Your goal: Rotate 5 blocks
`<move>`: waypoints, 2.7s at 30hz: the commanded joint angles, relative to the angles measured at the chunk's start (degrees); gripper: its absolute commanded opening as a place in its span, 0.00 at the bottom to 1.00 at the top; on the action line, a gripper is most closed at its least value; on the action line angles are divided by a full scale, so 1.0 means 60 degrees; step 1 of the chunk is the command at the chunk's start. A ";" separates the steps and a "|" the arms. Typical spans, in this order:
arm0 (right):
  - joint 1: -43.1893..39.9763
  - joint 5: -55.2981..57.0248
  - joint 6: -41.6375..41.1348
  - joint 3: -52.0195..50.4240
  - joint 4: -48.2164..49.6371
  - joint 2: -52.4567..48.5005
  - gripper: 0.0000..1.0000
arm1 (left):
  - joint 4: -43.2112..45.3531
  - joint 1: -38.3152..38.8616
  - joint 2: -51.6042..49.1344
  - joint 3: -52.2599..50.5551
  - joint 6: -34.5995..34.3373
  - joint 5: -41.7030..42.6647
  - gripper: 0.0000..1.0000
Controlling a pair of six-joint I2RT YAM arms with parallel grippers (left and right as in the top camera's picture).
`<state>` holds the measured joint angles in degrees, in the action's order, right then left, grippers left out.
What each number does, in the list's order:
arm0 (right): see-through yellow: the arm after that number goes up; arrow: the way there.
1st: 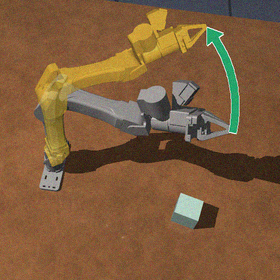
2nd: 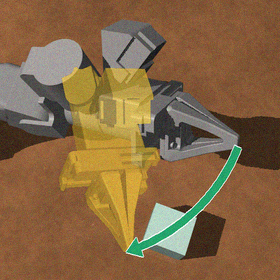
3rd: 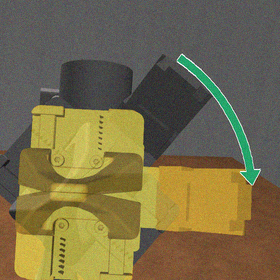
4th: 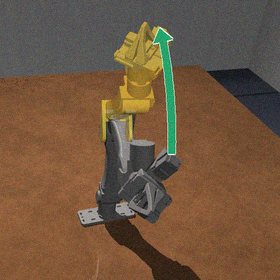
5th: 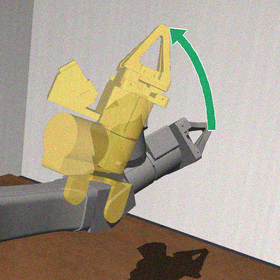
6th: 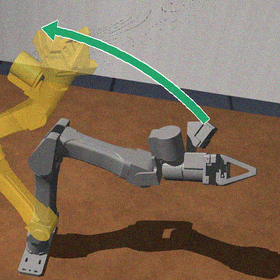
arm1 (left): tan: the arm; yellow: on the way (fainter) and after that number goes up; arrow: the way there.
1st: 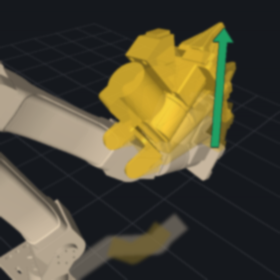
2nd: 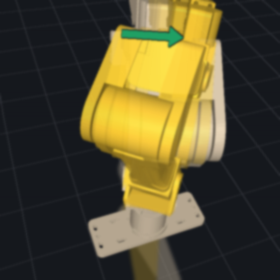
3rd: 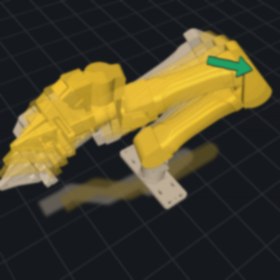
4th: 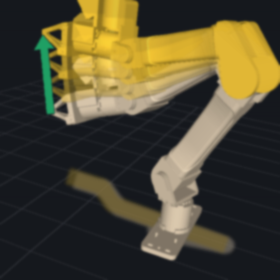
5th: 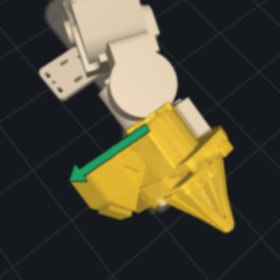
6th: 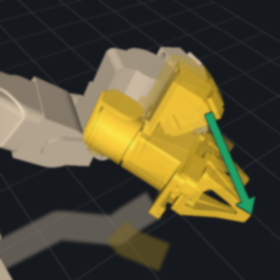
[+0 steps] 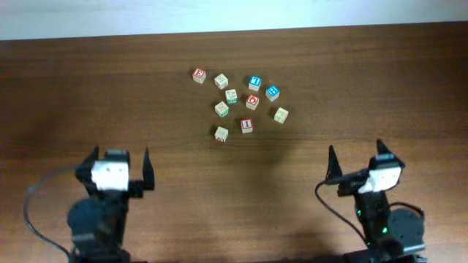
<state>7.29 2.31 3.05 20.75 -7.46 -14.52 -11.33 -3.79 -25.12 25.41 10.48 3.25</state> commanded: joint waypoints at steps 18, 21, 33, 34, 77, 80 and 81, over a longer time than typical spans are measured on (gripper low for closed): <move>0.0229 -0.5078 -0.2714 1.1759 -0.5566 -1.5977 0.73 | -0.6688 -0.0040 -1.0928 0.9508 -0.0091 0.3002 0.99; 0.0780 -0.2339 -0.5967 1.1759 -0.5807 -1.7223 0.65 | -0.6506 -0.0040 -1.1009 0.9508 -0.0408 0.1840 0.99; 0.1501 0.0718 -0.7624 1.1664 -0.6277 -1.7966 0.65 | -0.6400 -0.0040 -1.1009 0.9508 -0.1898 -0.0051 0.99; 0.1526 0.0721 -0.7617 1.1664 -0.6131 -1.7966 0.62 | -0.6404 -0.0040 -1.1009 0.9508 -0.1898 -0.0051 1.00; 0.2412 -0.2095 -0.2809 1.3595 -0.7981 -1.7966 0.68 | -0.6331 -0.0040 -1.1009 0.9508 -0.2124 -0.0015 0.99; 0.2918 -0.1596 -0.3027 1.3406 -0.7195 -1.8036 0.68 | -0.6331 -0.0051 -1.1009 0.9508 -0.2852 -0.0058 0.99; 0.3034 -0.1297 -0.3228 1.3409 -0.7147 -1.8094 0.68 | -0.6331 -0.0080 -1.1009 0.9508 -0.3024 -0.0058 0.99</move>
<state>22.81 -8.93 -13.82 102.00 -51.13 -122.10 -49.47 -3.84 -90.76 81.54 -2.90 3.57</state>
